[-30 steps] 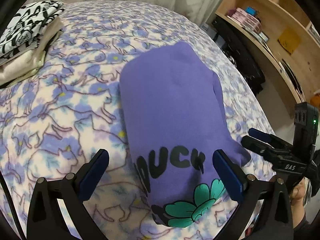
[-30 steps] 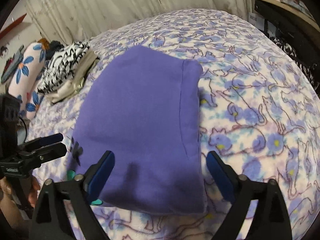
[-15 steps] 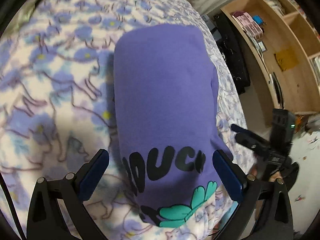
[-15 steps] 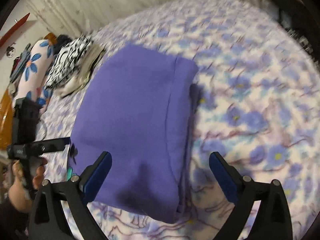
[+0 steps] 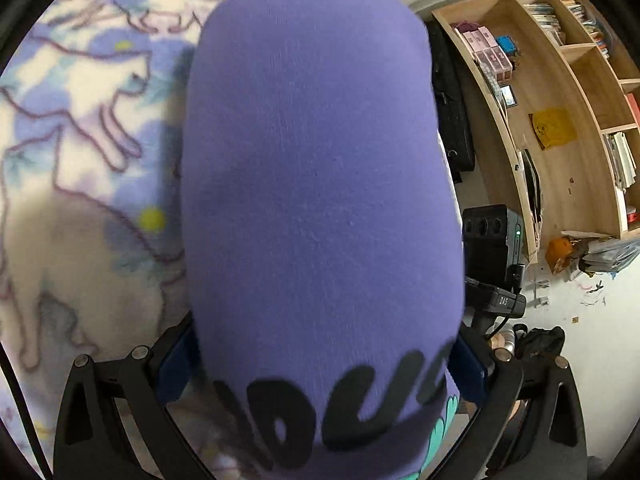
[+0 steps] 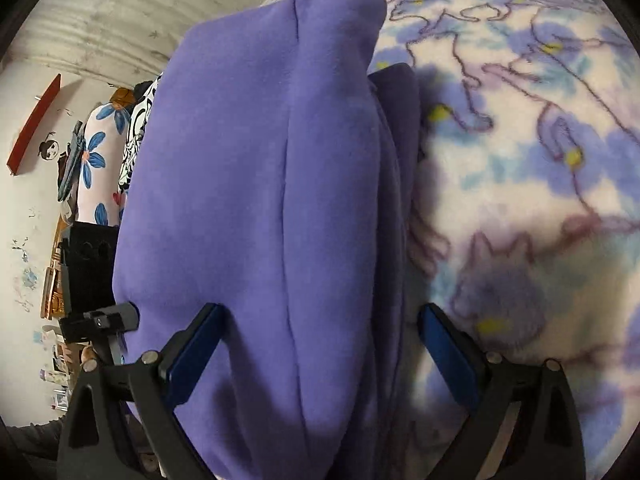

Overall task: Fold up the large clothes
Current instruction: 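Lift the hoodie bundle with both tools and carry it to the clothes stack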

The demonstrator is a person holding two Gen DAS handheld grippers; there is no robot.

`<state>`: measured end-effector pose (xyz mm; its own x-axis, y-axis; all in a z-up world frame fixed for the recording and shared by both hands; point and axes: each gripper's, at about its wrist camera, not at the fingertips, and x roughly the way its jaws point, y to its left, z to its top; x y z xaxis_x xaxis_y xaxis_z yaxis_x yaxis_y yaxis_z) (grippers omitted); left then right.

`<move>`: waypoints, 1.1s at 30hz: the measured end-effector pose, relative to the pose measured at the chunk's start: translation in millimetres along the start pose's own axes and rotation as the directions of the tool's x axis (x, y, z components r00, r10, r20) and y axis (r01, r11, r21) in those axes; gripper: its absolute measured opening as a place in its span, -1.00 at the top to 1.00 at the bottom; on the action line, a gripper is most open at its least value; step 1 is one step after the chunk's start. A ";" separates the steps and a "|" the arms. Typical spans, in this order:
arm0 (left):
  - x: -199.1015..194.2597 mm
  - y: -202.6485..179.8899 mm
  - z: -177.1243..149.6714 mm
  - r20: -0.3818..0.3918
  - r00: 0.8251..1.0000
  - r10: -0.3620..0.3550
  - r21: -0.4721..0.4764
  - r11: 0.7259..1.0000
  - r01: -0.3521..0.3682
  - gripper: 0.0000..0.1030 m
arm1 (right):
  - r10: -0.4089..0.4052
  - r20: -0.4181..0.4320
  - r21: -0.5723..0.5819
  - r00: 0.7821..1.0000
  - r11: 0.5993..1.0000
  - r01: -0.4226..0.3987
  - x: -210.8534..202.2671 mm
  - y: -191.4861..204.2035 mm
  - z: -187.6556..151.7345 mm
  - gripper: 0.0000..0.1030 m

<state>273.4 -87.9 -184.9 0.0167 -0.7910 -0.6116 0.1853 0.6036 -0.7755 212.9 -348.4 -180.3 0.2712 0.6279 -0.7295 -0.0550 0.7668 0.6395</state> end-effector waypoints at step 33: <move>-337.9 -72.5 22.6 0.294 0.885 0.361 0.158 0.895 -0.418 -0.77 | 0.225 0.133 -0.241 0.965 0.952 -0.189 36.5 322.6 37.9 0.21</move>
<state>276.5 133.3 81.6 0.3705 -0.5114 -0.7753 0.3140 0.8546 -0.4137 241.5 -83.1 8.6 0.3773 0.7610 -0.5277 -0.3351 0.6434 0.6883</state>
